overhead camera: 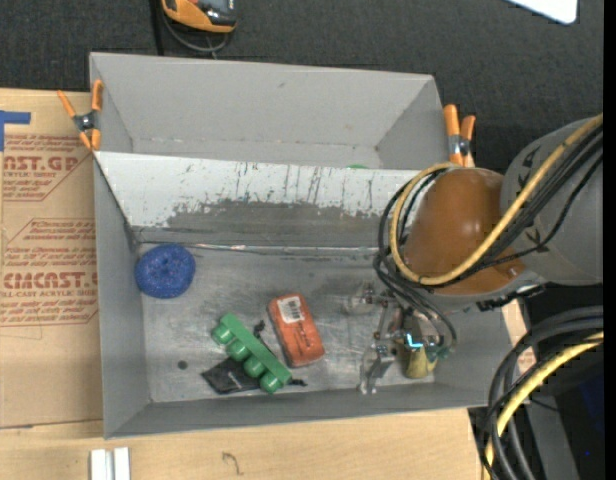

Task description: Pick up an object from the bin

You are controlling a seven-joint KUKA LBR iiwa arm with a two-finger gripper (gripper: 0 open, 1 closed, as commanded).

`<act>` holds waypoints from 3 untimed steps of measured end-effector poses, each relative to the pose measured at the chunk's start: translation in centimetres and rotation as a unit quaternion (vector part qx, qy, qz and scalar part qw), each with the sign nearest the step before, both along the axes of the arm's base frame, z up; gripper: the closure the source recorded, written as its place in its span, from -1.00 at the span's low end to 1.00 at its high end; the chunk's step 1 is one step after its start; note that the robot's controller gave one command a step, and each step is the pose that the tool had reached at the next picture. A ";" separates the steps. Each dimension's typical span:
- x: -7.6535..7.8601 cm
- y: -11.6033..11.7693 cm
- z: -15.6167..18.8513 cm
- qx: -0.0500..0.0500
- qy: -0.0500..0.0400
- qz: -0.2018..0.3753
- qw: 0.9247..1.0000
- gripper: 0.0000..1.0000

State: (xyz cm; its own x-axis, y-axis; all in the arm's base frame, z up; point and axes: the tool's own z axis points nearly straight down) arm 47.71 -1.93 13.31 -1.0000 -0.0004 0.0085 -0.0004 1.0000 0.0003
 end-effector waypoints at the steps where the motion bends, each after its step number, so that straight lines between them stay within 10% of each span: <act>1: 0.2 0.0 0.4 0.000 -0.004 0.000 1.000 -1.00; 2: 0.3 -2.7 -6.2 0.001 -0.004 0.153 0.988 1.00; 3: 0.3 -2.7 -6.2 0.001 -0.004 0.153 0.988 1.00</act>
Offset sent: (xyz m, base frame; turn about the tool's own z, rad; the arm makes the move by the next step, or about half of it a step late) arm 0.0022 -0.0277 -0.0631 -0.3072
